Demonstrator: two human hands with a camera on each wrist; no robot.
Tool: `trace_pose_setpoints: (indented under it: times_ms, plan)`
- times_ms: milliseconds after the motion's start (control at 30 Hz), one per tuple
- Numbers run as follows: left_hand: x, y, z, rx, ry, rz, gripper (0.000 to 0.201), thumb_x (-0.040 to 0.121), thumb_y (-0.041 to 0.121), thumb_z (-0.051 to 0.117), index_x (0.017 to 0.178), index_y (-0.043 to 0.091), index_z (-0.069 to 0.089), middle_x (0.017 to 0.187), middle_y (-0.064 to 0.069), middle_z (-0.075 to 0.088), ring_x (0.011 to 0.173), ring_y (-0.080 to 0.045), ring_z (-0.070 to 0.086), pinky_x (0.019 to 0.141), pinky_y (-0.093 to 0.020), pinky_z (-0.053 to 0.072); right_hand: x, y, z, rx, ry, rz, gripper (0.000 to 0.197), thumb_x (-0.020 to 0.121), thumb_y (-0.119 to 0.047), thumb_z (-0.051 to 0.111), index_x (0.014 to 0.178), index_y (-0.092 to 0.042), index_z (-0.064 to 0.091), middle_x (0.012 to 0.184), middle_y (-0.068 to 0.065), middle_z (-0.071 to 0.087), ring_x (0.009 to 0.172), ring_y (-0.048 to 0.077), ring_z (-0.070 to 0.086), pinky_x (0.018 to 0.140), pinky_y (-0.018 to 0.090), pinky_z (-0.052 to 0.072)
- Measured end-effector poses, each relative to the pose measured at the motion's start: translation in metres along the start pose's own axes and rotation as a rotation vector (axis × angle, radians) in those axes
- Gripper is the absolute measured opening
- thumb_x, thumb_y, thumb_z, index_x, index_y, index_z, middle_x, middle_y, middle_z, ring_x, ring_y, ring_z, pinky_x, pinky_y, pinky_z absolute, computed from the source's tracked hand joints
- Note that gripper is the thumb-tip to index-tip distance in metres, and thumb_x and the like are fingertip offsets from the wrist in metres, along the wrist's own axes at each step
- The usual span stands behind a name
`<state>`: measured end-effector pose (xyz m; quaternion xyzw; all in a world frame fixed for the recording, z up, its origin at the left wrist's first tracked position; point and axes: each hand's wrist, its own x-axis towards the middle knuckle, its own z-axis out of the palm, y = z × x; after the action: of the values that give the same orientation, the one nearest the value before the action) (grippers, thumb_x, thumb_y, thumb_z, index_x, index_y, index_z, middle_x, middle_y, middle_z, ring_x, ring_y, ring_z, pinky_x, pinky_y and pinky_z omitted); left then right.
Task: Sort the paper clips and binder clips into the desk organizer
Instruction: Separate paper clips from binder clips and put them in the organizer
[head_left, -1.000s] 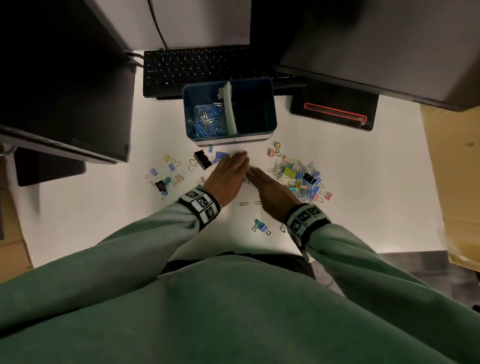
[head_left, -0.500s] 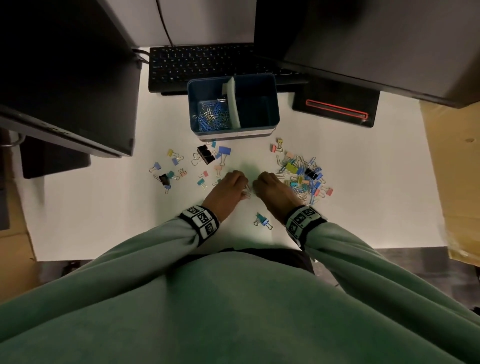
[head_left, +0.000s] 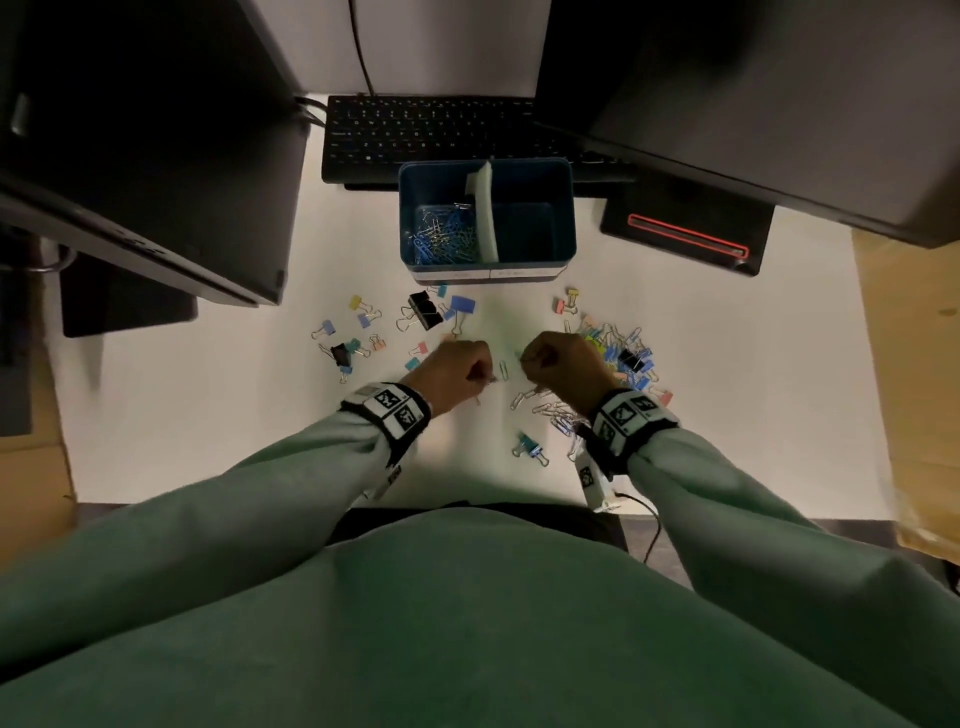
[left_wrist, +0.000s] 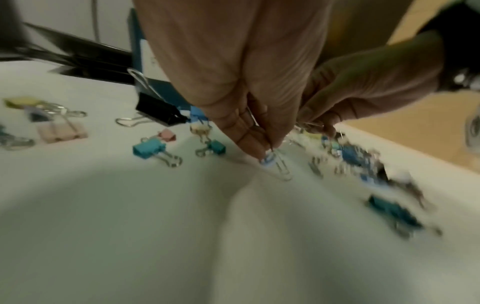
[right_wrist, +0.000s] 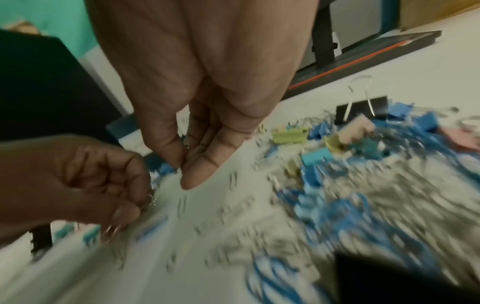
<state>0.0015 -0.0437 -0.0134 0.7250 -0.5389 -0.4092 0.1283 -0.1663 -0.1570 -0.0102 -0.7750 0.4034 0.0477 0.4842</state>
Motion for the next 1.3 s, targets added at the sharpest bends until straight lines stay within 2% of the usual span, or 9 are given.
trace_pose_setpoints:
  times_ms: [267,433,533,600,767,867,1000,1167,1300]
  plan:
    - [0.013,0.019,-0.112,-0.264,0.585,-0.137,0.006,0.089,0.011,0.063,0.094,0.014,0.064,0.089,0.005,0.067,0.076,0.000,0.061,0.064,-0.001,0.043,0.064,-0.114,-0.047,0.185,0.272,-0.243,0.004,0.087,-0.011,0.065,0.089,-0.008,0.067,0.075,0.001,0.069,0.063,0.008,0.066,0.063,0.022,0.056]
    - [0.044,0.005,-0.128,-0.110,0.619,-0.168,0.014,0.086,0.007,0.064,0.098,0.014,0.065,0.099,-0.006,0.066,0.085,-0.014,0.061,0.085,-0.027,0.052,0.109,-0.146,-0.037,-0.147,0.220,-0.143,0.013,0.088,-0.016,0.063,0.096,-0.007,0.068,0.092,0.009,0.069,0.086,0.022,0.066,0.079,0.032,0.054]
    - [0.024,0.003,-0.104,-0.034,0.714,-0.078,0.021,0.089,0.007,0.059,0.108,0.016,0.061,0.112,-0.003,0.053,0.092,-0.009,0.056,0.089,-0.022,0.048,0.079,-0.124,-0.041,-0.294,0.233,-0.316,0.017,0.088,-0.014,0.061,0.102,-0.006,0.064,0.101,0.013,0.064,0.088,0.023,0.061,0.071,0.028,0.043]
    - [0.004,0.002,-0.071,0.017,0.575,0.027,0.018,0.090,0.008,0.058,0.106,0.013,0.060,0.112,-0.004,0.052,0.086,-0.007,0.057,0.079,-0.022,0.049,0.046,-0.088,-0.041,-0.369,0.129,-0.373,0.017,0.088,-0.014,0.063,0.105,-0.009,0.063,0.102,0.011,0.062,0.084,0.018,0.056,0.071,0.027,0.040]
    - [-0.012,-0.015,0.008,0.458,0.048,0.160,0.041,0.082,0.014,0.069,0.121,0.010,0.056,0.121,-0.010,0.056,0.110,-0.029,0.052,0.094,-0.039,0.040,-0.029,-0.002,-0.024,-0.672,-0.266,-0.109,0.055,0.083,-0.032,0.071,0.130,-0.019,0.045,0.125,0.003,0.050,0.111,0.020,0.053,0.091,0.035,0.049]
    - [-0.005,-0.011,0.019,0.533,0.033,0.185,0.031,0.070,0.005,0.077,0.096,0.009,0.061,0.093,-0.010,0.060,0.086,-0.028,0.058,0.077,-0.038,0.045,-0.048,0.021,-0.012,-0.776,-0.255,-0.102,0.067,0.077,-0.034,0.076,0.133,-0.014,0.044,0.129,0.006,0.050,0.114,0.023,0.051,0.094,0.037,0.049]
    - [0.006,-0.001,0.024,0.447,0.088,0.257,0.026,0.061,-0.011,0.073,0.073,0.009,0.060,0.067,-0.009,0.057,0.060,-0.029,0.056,0.059,-0.032,0.042,-0.046,0.033,-0.003,-0.751,-0.158,-0.152,0.035,0.086,-0.030,0.068,0.114,-0.011,0.057,0.111,0.006,0.058,0.100,0.023,0.057,0.084,0.034,0.051]
    - [0.012,0.010,0.032,0.310,0.097,0.162,0.032,0.075,0.010,0.075,0.102,0.003,0.059,0.102,-0.016,0.056,0.086,-0.034,0.057,0.075,-0.039,0.045,-0.024,0.023,0.001,-0.632,-0.100,-0.237,0.018,0.092,-0.023,0.061,0.104,-0.010,0.062,0.101,0.005,0.059,0.089,0.021,0.061,0.075,0.031,0.055]
    - [0.011,0.008,0.034,0.329,0.051,0.090,0.064,0.071,0.026,0.080,0.124,0.005,0.048,0.124,-0.013,0.047,0.108,-0.029,0.050,0.091,-0.042,0.046,-0.022,0.030,0.000,-0.646,-0.040,-0.235,0.059,0.078,-0.025,0.077,0.128,-0.009,0.051,0.122,0.010,0.053,0.106,0.024,0.054,0.082,0.034,0.055]
